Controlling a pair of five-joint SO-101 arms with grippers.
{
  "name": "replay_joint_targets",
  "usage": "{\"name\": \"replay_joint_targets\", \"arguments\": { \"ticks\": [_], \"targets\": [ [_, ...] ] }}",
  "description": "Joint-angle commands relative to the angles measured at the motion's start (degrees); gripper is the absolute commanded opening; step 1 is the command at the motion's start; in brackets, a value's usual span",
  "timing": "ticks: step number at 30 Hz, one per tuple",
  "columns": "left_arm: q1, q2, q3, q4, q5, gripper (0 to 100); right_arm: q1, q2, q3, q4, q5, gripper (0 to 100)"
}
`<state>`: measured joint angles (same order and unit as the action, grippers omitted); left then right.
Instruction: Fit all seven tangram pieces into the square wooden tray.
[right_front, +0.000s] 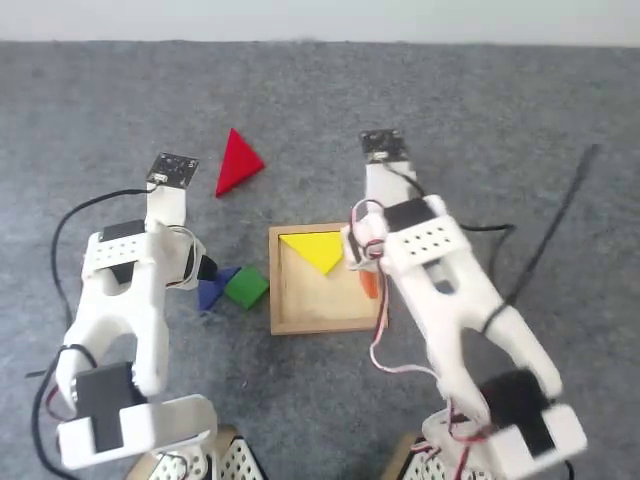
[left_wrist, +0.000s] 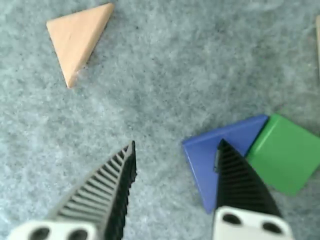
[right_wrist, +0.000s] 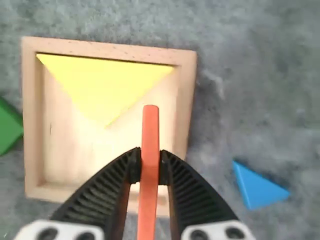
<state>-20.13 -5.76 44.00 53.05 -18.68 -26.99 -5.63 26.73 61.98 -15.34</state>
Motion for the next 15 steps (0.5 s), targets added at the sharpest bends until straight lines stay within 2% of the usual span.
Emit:
{"name": "replay_joint_targets", "arguments": {
  "ticks": [1,15],
  "targets": [
    [-0.5,-1.5,0.0,-0.6,0.4,24,-0.2,4.1,-2.9,-3.4,0.8,0.7],
    [-0.4,-1.5,0.0,-0.6,0.4,24,0.0,6.2,-3.1,-3.7,1.1,0.9]
  ]
}}
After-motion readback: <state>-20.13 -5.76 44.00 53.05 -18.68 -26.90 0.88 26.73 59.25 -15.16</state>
